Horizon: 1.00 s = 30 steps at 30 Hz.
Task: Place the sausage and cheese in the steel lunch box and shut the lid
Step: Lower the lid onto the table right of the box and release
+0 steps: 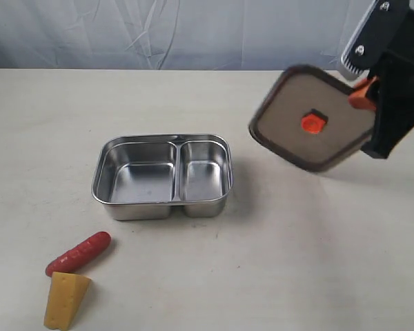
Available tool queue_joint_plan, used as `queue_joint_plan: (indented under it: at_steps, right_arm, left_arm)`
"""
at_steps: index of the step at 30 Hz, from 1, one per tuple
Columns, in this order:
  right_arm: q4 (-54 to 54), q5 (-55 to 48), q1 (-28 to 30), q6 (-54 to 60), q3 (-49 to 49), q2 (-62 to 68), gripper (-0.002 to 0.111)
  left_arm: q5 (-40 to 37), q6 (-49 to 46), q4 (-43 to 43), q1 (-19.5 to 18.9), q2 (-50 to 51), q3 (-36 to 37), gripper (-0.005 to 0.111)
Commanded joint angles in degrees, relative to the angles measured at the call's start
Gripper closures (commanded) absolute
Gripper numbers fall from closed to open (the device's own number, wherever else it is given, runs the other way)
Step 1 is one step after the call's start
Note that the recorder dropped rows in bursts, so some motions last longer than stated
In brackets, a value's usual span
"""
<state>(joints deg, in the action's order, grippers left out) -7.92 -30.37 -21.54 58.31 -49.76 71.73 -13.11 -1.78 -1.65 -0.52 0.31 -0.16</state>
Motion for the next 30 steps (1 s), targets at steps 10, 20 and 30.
queue_joint_plan:
  at_steps: [10,20,30]
  right_arm:
    - [12.3,-20.1,-18.4,-20.8,-0.3,5.7,0.109]
    - [7.3,-20.6,-22.5,-25.7,-0.3,15.9,0.103]
    - [0.2,-20.8,-22.5,-25.5,-0.7,15.1,0.05]
  left_arm:
    - [0.1,0.0,-0.3,0.1,-0.3,0.2,0.107]
    - [0.1,0.0,-0.3,0.1,-0.3,0.2,0.107]
    - [0.1,0.0,-0.3,0.1,-0.3,0.2,0.107]
